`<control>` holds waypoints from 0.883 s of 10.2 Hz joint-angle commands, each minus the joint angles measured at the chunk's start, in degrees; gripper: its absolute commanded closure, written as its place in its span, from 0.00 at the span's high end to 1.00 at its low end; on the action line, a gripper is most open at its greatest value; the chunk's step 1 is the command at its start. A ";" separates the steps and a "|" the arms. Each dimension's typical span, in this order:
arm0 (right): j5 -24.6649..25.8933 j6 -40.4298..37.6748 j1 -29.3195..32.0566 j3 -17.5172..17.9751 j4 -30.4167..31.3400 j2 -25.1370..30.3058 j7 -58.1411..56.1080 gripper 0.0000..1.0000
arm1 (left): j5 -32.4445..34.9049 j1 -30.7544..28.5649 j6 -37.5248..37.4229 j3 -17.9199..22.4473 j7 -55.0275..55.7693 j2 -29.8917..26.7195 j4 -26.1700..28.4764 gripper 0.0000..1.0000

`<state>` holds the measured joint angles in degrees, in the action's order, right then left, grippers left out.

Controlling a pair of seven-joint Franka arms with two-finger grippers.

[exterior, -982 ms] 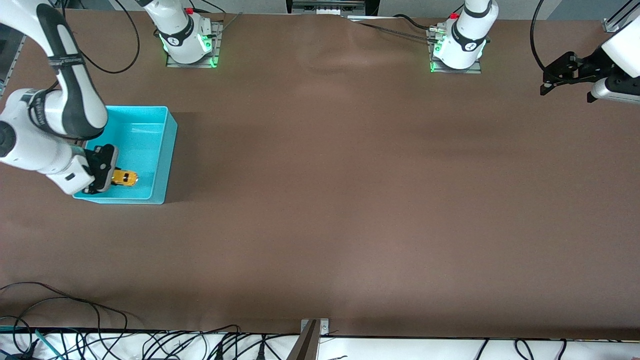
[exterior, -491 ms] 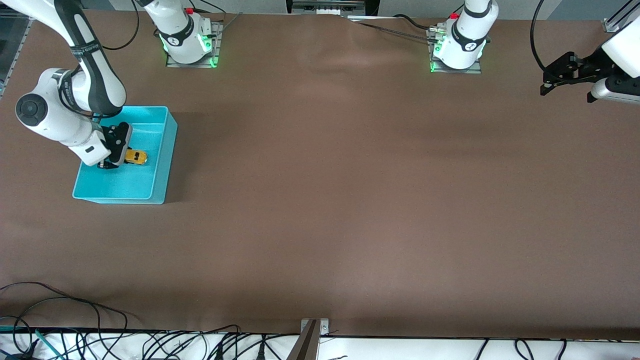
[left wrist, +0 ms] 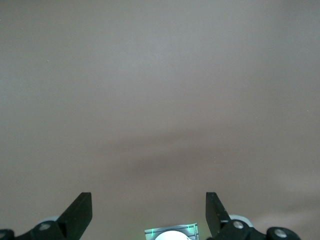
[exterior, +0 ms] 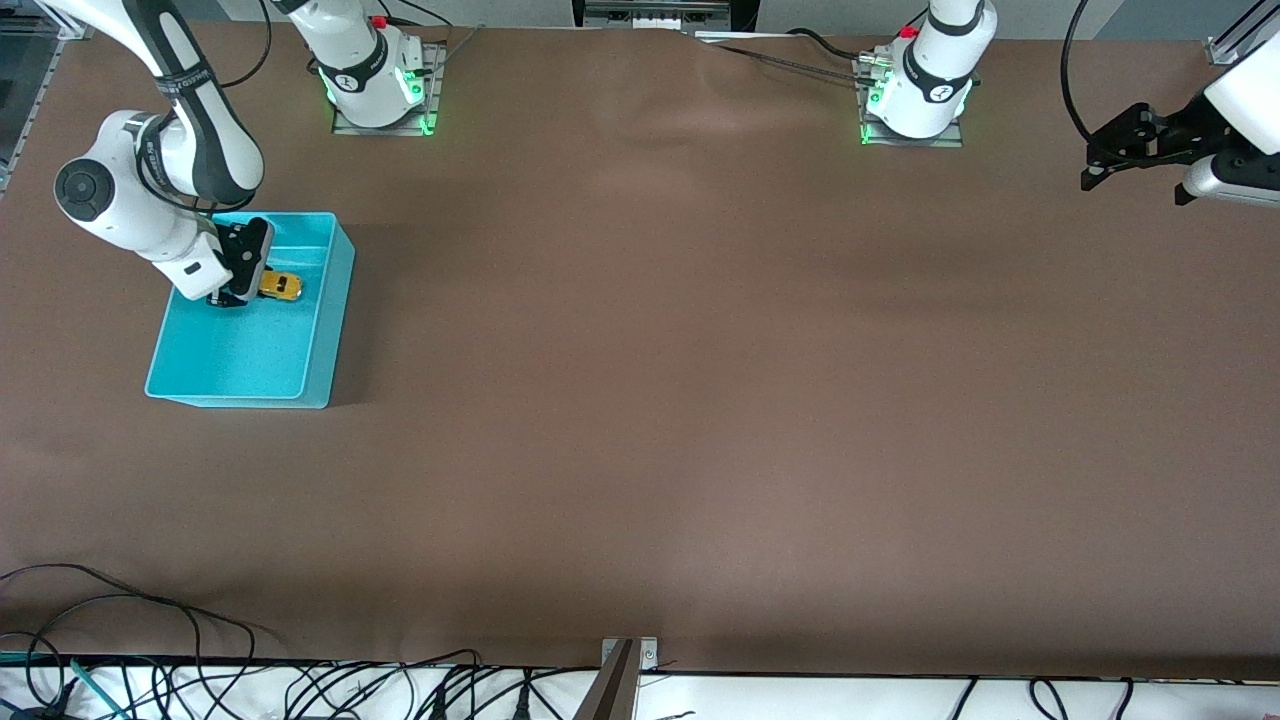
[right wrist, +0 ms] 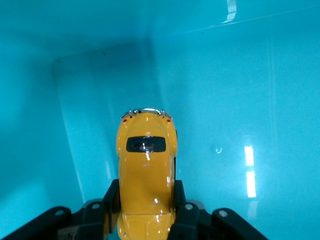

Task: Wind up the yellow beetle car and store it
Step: 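Carry the car over the turquoise bin and lower it inside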

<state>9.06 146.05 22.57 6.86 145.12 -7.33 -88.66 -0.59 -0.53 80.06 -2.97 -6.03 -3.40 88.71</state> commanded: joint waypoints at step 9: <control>0.25 3.81 0.28 -1.50 2.89 1.00 -0.37 0.55 | -1.34 -1.49 -0.69 -0.11 -0.04 1.03 -1.70 1.00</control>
<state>9.06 148.66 22.57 5.53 147.41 -6.64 -89.07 -0.60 -1.54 80.05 -2.92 -6.03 -3.13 88.65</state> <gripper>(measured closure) 0.463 0.000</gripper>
